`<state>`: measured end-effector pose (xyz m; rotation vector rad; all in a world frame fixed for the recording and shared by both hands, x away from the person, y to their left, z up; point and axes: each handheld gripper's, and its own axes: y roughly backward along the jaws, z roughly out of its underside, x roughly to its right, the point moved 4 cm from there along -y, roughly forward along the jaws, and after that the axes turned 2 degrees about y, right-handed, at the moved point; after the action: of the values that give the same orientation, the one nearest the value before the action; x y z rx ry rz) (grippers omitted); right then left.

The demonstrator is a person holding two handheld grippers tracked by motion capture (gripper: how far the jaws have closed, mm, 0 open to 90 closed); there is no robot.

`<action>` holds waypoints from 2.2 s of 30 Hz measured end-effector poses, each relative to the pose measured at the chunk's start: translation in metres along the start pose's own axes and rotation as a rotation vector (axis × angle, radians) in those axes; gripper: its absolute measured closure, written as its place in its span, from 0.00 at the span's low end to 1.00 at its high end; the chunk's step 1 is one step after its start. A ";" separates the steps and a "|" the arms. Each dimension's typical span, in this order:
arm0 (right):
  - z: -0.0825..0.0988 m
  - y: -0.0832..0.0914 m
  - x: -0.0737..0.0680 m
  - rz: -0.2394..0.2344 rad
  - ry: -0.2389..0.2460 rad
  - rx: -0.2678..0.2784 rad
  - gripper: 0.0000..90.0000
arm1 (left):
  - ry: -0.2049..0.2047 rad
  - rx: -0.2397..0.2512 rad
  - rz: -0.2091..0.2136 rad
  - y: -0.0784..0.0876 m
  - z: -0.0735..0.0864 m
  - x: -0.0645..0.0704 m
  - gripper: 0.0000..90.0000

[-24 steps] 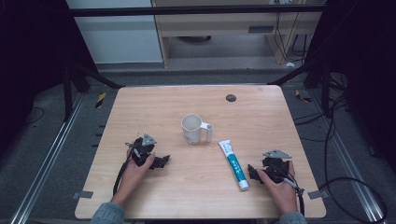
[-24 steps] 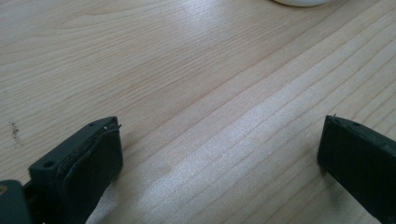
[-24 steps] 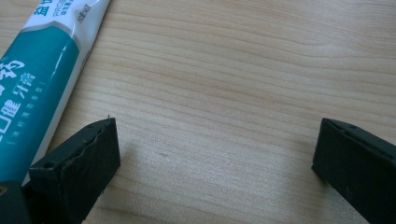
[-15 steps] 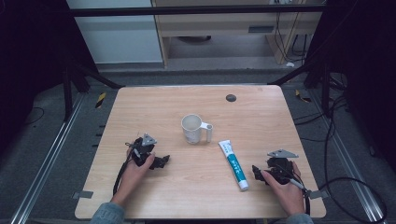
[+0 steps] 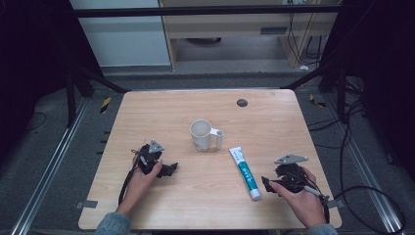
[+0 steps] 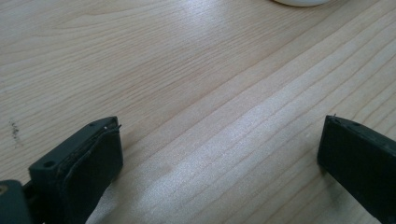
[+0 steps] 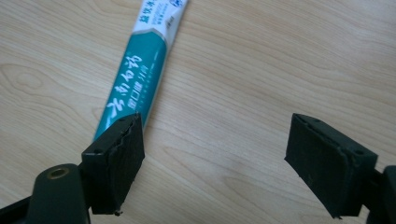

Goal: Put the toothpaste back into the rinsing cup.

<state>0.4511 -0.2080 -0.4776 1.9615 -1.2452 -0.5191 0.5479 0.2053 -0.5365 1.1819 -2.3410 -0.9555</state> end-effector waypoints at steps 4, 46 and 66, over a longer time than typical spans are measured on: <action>-0.009 0.002 -0.006 -0.008 0.022 -0.021 0.23 | 0.000 0.000 0.000 0.000 0.000 0.000 0.00; -0.072 -0.020 -0.037 -0.074 0.114 -0.110 0.38 | -0.003 0.001 -0.001 0.000 0.000 0.000 0.00; -0.079 -0.043 -0.044 -0.098 0.074 -0.140 0.51 | -0.001 0.001 0.000 0.000 0.000 0.000 0.00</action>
<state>0.5098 -0.1280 -0.4621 1.9122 -1.0431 -0.5618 0.5480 0.2053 -0.5365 1.1821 -2.3428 -0.9557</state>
